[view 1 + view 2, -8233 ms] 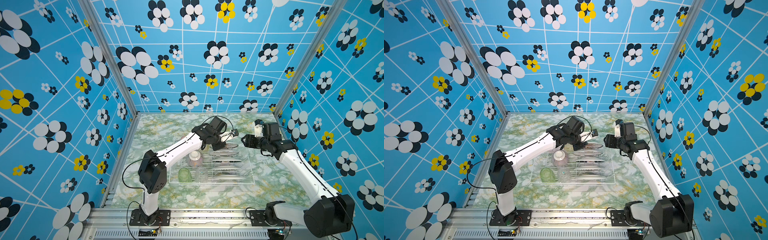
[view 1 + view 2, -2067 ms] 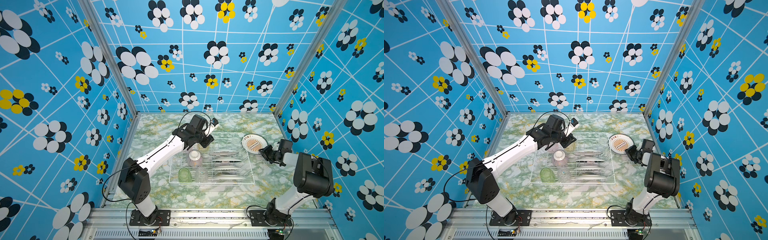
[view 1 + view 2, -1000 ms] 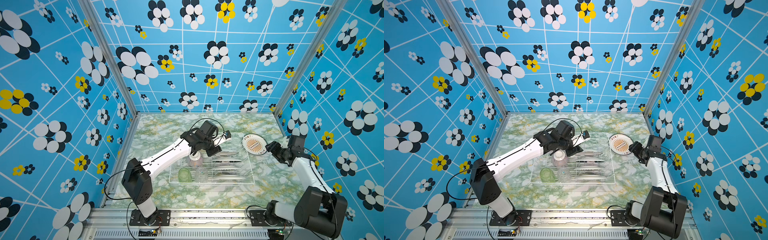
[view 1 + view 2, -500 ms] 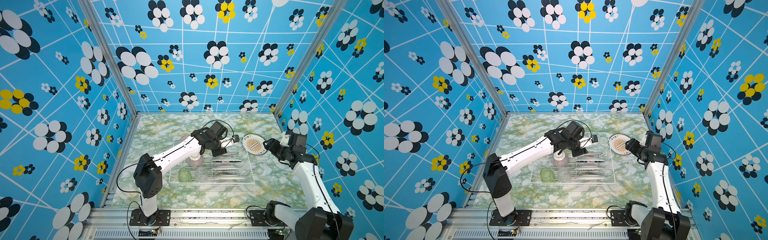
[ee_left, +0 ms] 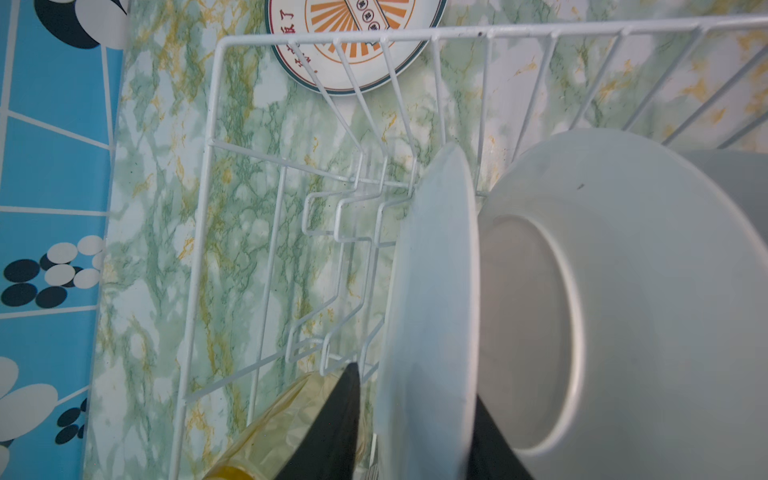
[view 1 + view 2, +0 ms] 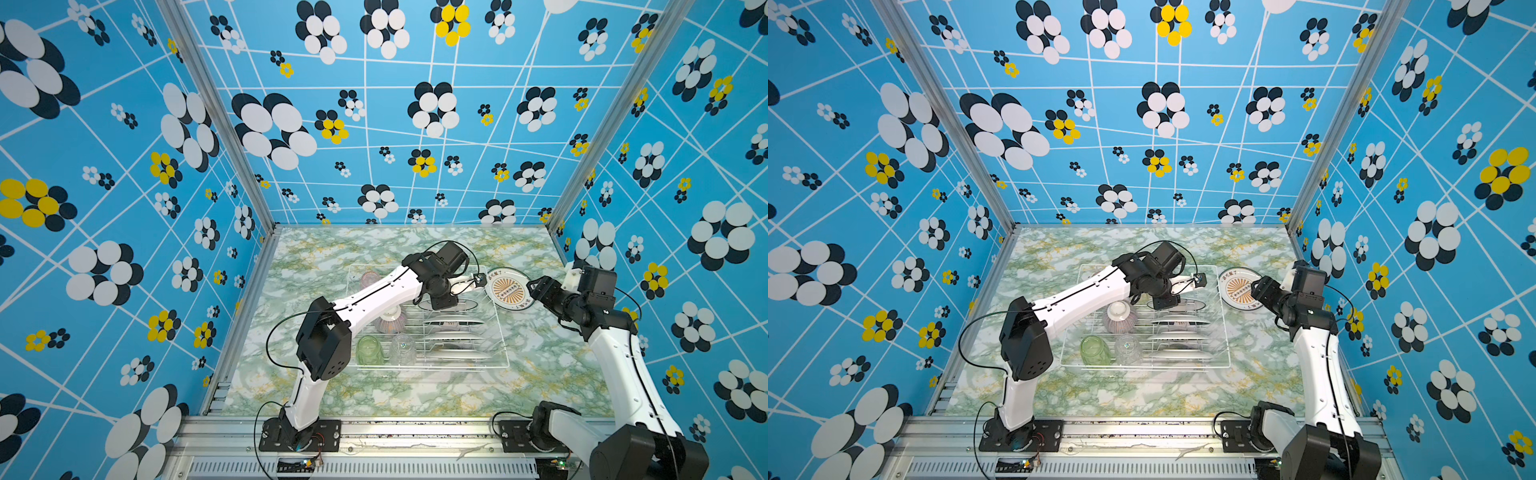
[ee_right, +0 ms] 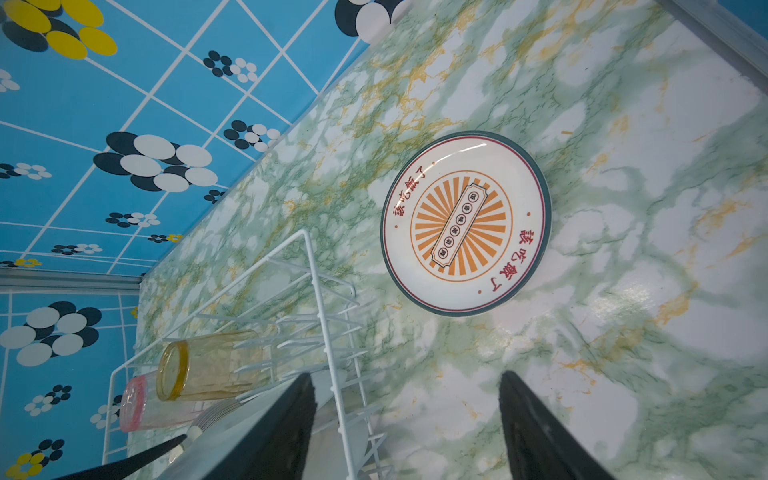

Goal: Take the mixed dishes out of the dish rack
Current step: 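Release the plate with the right gripper while the left gripper reaches into the rack, then grasp the rim of the character-print plate in the rack with the left gripper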

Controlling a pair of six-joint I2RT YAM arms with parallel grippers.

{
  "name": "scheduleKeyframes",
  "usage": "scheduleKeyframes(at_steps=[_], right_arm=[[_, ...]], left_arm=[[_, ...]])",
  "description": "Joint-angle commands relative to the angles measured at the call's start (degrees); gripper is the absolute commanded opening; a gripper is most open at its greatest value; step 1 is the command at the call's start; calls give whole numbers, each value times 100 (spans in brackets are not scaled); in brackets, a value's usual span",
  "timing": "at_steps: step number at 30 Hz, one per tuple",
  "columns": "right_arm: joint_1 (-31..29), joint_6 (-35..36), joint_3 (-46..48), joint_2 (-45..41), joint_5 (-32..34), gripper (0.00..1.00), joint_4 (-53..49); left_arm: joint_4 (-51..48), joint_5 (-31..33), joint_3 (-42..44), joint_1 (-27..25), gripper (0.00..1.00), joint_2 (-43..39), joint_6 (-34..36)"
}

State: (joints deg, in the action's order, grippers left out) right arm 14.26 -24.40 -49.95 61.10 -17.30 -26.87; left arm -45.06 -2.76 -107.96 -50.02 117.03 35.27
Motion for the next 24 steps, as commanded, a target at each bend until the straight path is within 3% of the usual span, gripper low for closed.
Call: scheduleKeyframes(at_steps=[1, 13, 14, 17, 18, 24], right_arm=[[-39, 24, -45, -141, -90, 72, -52], [-39, -43, 11, -169, -185, 72, 85], [-41, -48, 17, -169, -188, 72, 94], [-43, -64, 47, -176, -195, 72, 128], [-42, -71, 56, -185, -198, 72, 128], [-46, -69, 83, -254, -213, 72, 121]], left_arm=[[-174, 370, -203, -33, 35, 94, 157], [647, 1001, 285, -137, 33, -170, 314], [667, 991, 302, -139, 31, -187, 321], [585, 979, 239, -135, 7, -137, 315], [541, 986, 189, -134, 4, -109, 301], [536, 1015, 144, -135, 3, -80, 253]])
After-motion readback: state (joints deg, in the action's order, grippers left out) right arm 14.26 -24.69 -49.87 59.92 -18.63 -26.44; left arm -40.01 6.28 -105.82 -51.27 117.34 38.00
